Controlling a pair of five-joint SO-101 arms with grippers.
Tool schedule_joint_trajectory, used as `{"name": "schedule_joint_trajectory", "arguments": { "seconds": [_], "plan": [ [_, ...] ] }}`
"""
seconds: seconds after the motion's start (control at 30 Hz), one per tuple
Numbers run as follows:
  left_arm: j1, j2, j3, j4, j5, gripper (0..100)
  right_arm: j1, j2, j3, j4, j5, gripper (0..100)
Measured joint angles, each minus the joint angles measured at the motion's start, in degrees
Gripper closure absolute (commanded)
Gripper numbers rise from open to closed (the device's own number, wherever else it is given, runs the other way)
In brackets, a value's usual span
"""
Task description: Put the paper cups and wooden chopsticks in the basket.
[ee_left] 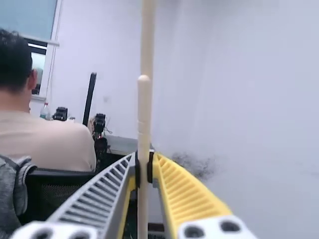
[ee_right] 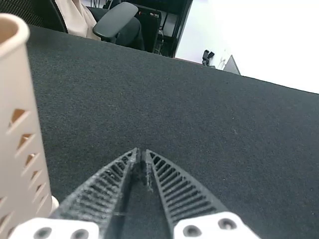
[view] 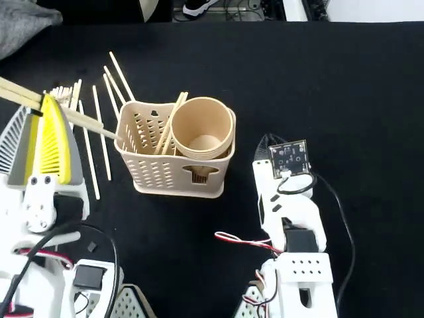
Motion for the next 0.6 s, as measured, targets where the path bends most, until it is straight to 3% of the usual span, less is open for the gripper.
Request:
{"name": "schedule_joint_trajectory", "arguments": {
  "seconds": [0.6],
  "plan": [
    [-0.09,0.0,14.42,2.73,0.7,97,0.0,0.0,0.09,0.0,0.0,98.7]
  ]
}}
